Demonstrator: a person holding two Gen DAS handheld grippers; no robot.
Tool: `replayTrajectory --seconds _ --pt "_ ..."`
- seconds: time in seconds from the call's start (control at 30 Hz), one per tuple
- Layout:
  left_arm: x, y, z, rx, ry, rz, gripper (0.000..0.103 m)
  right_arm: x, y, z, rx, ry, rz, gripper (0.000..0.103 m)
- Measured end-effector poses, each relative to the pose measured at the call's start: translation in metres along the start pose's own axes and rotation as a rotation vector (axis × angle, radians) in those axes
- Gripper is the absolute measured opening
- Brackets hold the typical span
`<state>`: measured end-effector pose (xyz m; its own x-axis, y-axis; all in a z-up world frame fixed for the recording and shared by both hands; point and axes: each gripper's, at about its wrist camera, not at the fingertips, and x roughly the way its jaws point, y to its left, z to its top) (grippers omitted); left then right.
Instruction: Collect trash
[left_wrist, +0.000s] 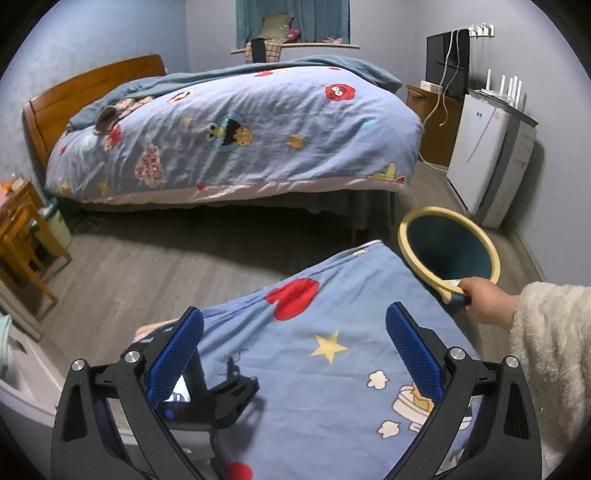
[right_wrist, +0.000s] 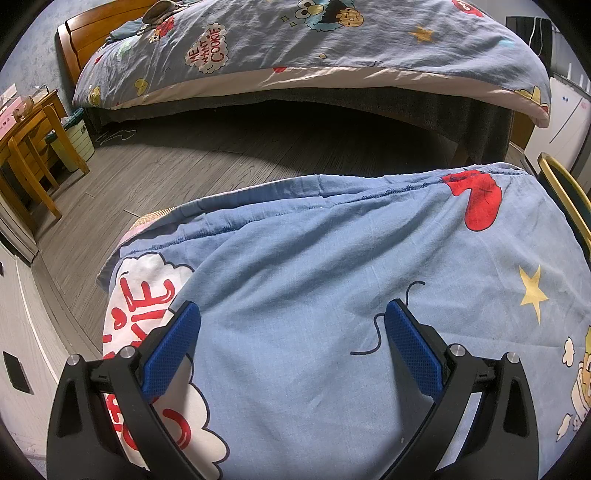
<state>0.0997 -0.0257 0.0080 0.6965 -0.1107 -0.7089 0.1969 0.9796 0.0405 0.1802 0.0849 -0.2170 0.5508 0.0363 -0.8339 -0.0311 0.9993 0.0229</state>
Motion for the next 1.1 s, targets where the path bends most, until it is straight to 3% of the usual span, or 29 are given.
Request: replayTrajectory --seconds 0.1,0.37,0.8,1.1 --pt "-0.003 0.006 0.001 -0.048 -0.017 0.004 0.098 0.000 0.000 0.000 0.000 0.000 0.000 0.098" --pt "0.007 0.027 -0.006 -0.135 0.052 0.027 0.098 0.000 -0.001 0.000 0.000 0.000 0.000 0.098" --pt "0.009 0.036 -0.019 -0.134 0.043 0.073 0.098 0.000 0.000 0.000 0.000 0.000 0.000 0.098" --pt "0.022 0.037 -0.022 -0.161 0.109 0.063 0.098 0.000 0.000 0.000 0.000 0.000 0.000 0.098"
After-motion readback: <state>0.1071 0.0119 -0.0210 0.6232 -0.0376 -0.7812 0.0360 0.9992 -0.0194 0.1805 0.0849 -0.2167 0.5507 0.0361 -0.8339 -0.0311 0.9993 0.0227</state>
